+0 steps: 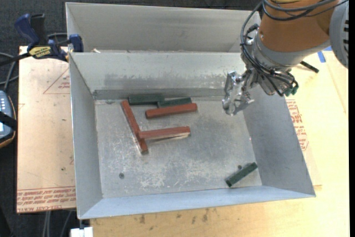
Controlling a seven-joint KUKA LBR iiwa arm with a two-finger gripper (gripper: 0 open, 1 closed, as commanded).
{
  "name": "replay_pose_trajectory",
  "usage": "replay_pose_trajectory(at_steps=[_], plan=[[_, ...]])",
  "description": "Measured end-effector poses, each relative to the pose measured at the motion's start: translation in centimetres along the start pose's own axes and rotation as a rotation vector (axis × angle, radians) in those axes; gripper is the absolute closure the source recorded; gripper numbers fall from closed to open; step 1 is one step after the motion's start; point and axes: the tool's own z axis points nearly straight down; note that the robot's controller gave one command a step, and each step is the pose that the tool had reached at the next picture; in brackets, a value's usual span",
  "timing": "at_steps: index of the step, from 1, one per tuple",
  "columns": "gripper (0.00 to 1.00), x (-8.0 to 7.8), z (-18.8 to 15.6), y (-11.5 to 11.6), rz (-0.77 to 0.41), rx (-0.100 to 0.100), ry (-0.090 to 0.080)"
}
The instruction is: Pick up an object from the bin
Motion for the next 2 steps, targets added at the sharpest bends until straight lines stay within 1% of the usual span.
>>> replay_pose_trajectory(at_steps=[1,2], plan=[[1.0,0.0,0.0,0.0,0.0,0.0,0.0],[0.0,0.4,12.2,0.8,-0.028,-0.005,0.009]])
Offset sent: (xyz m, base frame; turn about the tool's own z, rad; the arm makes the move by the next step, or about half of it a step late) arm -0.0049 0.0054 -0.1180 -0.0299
